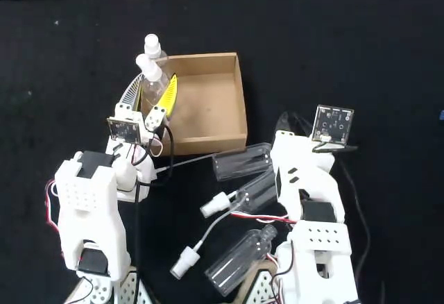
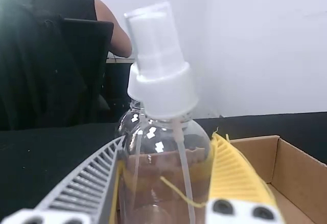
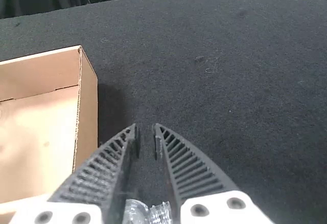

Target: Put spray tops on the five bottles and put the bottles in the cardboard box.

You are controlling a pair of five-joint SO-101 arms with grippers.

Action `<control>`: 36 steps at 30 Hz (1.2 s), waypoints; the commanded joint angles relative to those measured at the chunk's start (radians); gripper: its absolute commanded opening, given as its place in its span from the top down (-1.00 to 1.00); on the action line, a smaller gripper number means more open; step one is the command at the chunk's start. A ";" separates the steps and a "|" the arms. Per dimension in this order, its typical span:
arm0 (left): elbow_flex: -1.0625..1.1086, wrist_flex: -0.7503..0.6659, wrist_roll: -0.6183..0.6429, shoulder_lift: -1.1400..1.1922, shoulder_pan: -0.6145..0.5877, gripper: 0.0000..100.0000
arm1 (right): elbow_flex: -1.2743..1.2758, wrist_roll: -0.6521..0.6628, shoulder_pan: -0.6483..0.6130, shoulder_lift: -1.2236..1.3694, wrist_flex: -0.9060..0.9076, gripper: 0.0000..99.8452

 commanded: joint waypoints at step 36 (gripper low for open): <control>-0.007 0.068 -0.012 0.009 0.018 0.61 | -0.008 0.003 -0.011 -0.030 -0.034 0.92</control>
